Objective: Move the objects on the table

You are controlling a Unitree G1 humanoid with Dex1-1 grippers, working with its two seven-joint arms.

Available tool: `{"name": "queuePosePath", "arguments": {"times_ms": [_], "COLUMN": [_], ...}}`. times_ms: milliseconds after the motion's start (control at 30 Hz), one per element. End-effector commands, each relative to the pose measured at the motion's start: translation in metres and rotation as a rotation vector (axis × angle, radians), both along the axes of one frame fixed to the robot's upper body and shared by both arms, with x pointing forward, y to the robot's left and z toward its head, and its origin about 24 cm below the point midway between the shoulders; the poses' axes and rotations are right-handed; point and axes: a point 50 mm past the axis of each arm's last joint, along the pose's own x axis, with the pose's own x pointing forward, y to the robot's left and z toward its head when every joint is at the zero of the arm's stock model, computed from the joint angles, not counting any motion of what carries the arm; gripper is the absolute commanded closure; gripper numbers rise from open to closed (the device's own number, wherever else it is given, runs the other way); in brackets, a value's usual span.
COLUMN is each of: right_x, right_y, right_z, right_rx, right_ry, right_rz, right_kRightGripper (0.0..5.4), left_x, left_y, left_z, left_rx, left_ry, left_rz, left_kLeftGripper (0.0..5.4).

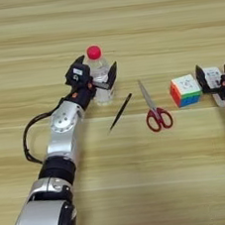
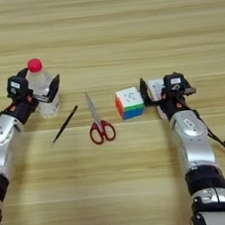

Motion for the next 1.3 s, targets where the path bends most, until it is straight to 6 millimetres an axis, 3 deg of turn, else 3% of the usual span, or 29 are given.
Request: {"name": "queuePosePath", "arguments": {"times_ms": [33,533,800,1067,1300], "right_x": [0.004,0.004,0.004,0.002,-0.009], "right_y": [0.002,0.002,0.003,0.013,0.044], "right_z": [0.006,0.007,0.008,0.016,0.028], "right_rx": [-0.007,-0.007,-0.008,-0.050,-0.065], "right_ry": [-0.024,-0.026,-0.032,-0.087,-0.168], "right_rz": [0.005,0.003,0.007,0.061,0.237], "right_kRightGripper": [0.00,0.00,0.00,0.00,0.00], "left_x": [0.003,0.003,0.004,0.006,0.004], "left_y": [-0.001,0.000,-0.001,0.000,-0.008], "left_z": [0.004,0.003,0.004,0.029,0.054], "left_rx": [-0.018,-0.016,-0.014,-0.030,-0.052], "left_ry": [-0.015,-0.012,-0.013,-0.099,-0.163], "left_rz": [0.000,0.005,0.001,-0.008,-0.046], "left_kLeftGripper": [0.38,1.77,2.24,2.38,2.38]}}
